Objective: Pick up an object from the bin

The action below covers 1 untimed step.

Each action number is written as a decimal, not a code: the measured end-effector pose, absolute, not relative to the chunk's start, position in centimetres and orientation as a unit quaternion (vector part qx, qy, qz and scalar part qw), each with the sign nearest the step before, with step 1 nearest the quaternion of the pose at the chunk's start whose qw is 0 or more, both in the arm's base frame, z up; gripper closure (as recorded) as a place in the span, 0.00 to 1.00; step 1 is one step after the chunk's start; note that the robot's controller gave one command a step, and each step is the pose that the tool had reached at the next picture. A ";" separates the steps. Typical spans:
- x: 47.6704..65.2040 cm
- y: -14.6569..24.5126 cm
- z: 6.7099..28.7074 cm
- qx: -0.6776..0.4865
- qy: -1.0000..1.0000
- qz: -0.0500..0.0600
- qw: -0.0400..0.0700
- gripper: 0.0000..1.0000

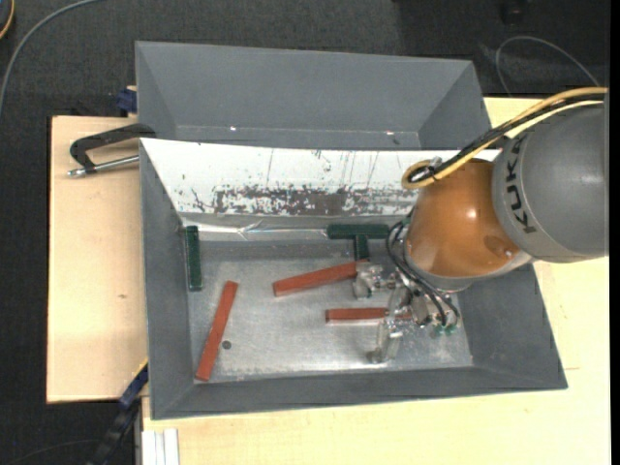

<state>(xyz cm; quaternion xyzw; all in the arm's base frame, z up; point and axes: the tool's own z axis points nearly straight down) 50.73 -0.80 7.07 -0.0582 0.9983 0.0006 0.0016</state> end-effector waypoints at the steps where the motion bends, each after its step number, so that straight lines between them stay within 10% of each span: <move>1: 51.0 -0.8 7.4 -0.058 0.998 0.001 0.006 1.00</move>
Offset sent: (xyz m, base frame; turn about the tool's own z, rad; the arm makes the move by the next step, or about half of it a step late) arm 0.0000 0.0000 0.0000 0.0000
